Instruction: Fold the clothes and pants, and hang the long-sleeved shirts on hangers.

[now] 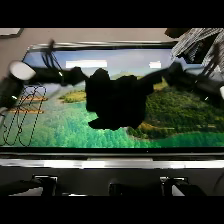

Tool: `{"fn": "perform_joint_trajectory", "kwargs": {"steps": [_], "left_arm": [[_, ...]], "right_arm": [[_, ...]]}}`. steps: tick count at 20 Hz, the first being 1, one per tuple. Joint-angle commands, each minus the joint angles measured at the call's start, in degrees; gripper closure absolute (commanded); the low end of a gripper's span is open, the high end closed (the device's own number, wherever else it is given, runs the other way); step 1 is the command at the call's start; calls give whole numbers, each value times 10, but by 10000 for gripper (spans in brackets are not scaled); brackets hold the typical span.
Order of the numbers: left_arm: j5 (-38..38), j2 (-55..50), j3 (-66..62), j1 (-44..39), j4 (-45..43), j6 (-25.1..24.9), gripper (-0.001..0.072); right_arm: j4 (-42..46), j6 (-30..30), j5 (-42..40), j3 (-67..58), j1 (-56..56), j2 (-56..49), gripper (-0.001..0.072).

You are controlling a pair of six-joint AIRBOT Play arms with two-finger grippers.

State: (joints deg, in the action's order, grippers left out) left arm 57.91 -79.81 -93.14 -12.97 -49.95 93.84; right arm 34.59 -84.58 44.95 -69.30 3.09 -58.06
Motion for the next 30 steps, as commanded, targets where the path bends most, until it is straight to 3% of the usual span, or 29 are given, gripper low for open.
{"fn": "perform_joint_trajectory", "kwargs": {"steps": [1, 3, 8, 11, 14, 16, 20, 22, 27, 30], "left_arm": [[80, 5, -232, 18, -52, 23, 693], [80, 34, -297, 18, -52, 23, 692], [37, 198, -239, 18, -56, 23, 691], [26, 281, -232, 18, -101, 33, 691], [16, 329, -232, 18, -195, 100, 691], [16, 335, -232, 18, -240, 119, 691], [-20, 295, -184, 18, -249, 118, 691], [-80, 246, -153, 18, -249, 116, 691], [-269, 28, -141, 18, -173, 109, 692], [-294, -117, -141, 18, -85, 73, 692]], "right_arm": [[-4, 46, -26, -175, -12, 0, 686], [2, 48, -3, -277, -12, 3, 685], [79, 38, 62, -433, -12, 63, 686], [209, -32, 54, -450, -12, 134, 686], [363, -126, 36, -450, -12, 183, 685], [416, -151, 28, -450, -12, 182, 685], [427, -152, 47, -450, -12, 117, 685], [445, -151, 61, -450, -12, 63, 685], [528, -151, 115, -450, -12, -81, 685], [593, -152, 168, -450, -12, -167, 685]]}}
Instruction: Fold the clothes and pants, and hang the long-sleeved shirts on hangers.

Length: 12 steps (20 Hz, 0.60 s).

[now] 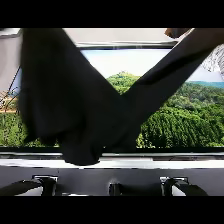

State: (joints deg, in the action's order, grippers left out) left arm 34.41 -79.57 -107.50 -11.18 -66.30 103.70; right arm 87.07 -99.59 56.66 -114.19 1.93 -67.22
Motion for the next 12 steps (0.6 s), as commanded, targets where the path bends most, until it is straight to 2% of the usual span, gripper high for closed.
{"fn": "perform_joint_trajectory", "kwargs": {"steps": [1, 3, 6, 7, 9, 10, 12], "left_arm": [[-54, -165, 3, -3, 101, -35, 692], [-31, -237, 3, -11, 114, -34, 692], [49, -298, 3, -21, 139, -34, 687], [74, -306, 3, -21, 143, -34, 635], [116, -303, 3, -18, 144, -32, 219], [135, -294, 3, -11, 143, -32, 91], [173, -265, 3, 13, 143, -32, 90]], "right_arm": [[88, -3, 68, -1, 0, -104, 685], [108, -15, 97, -1, 0, -160, 684], [111, -48, 123, -1, 0, -237, 684], [110, -61, 129, -1, 0, -256, 684], [108, -80, 138, -1, 0, -285, 684], [106, -80, 143, -1, 0, -293, 683], [107, -63, 161, -1, 2, -292, 579]]}}
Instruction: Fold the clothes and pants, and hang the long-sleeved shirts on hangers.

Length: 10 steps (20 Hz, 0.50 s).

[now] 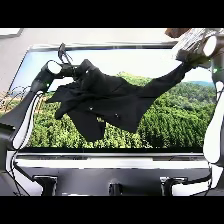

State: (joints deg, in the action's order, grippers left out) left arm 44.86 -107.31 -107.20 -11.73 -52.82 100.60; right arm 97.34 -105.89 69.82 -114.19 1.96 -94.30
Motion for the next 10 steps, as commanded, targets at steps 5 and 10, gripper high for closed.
{"fn": "perform_joint_trajectory", "kwargs": {"steps": [5, 10], "left_arm": [[217, 113, 1, 108, -93, -1, 89], [228, 270, 202, 187, -143, -16, 88]], "right_arm": [[-23, 43, 90, 1, 76, 26, 318], [-249, 116, 119, 163, 212, 84, 153]]}}
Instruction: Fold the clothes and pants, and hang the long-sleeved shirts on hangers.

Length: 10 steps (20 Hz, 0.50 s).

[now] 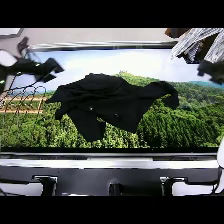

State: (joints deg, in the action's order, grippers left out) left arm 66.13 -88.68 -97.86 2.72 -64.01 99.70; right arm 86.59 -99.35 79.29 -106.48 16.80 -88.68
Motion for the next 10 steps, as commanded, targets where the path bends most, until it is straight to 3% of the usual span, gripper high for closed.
{"fn": "perform_joint_trajectory", "kwargs": {"steps": [1, 5, 10], "left_arm": [[-11, 126, 185, 53, -23, -7, 88], [-125, 276, 497, 77, 83, -8, 89], [-182, 313, 657, 67, 225, -126, 91]], "right_arm": [[-194, 72, 21, 143, 77, 35, 153], [-343, 136, -56, 330, 62, 40, 152], [-369, 141, -178, 409, -36, 10, 152]]}}
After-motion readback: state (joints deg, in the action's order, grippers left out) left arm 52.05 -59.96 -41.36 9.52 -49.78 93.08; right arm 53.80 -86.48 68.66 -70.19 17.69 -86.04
